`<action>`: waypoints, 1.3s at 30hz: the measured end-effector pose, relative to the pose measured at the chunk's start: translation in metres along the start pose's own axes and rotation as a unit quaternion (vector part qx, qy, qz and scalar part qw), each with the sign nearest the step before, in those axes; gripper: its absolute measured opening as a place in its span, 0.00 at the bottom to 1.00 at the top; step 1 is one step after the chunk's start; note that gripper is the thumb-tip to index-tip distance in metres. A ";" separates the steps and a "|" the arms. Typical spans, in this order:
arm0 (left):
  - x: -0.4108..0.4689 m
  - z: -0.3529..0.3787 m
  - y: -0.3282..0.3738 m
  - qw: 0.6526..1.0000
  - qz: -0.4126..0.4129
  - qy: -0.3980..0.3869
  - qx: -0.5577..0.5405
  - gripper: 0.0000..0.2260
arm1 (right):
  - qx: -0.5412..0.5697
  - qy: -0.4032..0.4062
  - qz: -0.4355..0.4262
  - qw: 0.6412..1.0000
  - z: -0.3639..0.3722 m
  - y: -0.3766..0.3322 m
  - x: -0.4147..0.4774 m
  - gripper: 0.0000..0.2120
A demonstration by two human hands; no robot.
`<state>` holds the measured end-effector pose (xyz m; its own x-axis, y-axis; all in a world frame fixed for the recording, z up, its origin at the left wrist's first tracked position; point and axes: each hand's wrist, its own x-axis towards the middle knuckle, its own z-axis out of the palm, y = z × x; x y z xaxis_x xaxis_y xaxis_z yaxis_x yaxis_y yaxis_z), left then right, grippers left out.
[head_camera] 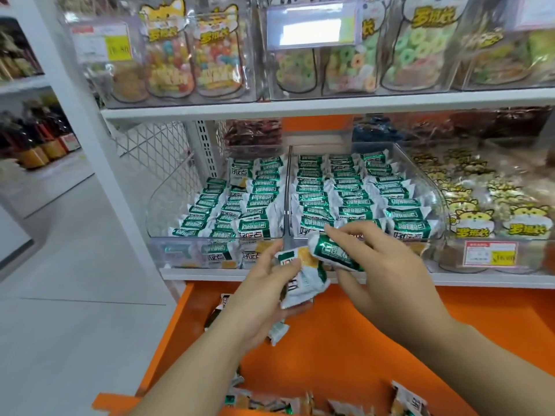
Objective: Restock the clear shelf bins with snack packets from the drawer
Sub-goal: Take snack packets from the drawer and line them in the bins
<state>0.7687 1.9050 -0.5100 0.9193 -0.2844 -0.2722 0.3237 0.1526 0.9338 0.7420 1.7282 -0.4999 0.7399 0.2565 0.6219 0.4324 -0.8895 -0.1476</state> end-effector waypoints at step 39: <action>0.054 -0.091 0.087 0.879 0.208 0.288 0.318 0.14 | 0.122 -0.168 0.058 0.977 0.071 0.026 0.123 0.18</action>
<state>0.8674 1.9894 -0.4646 0.9484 0.2253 0.2231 -0.0903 -0.4826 0.8712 0.8812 1.7633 -0.4814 0.9009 0.3050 0.3088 0.4148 -0.8142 -0.4062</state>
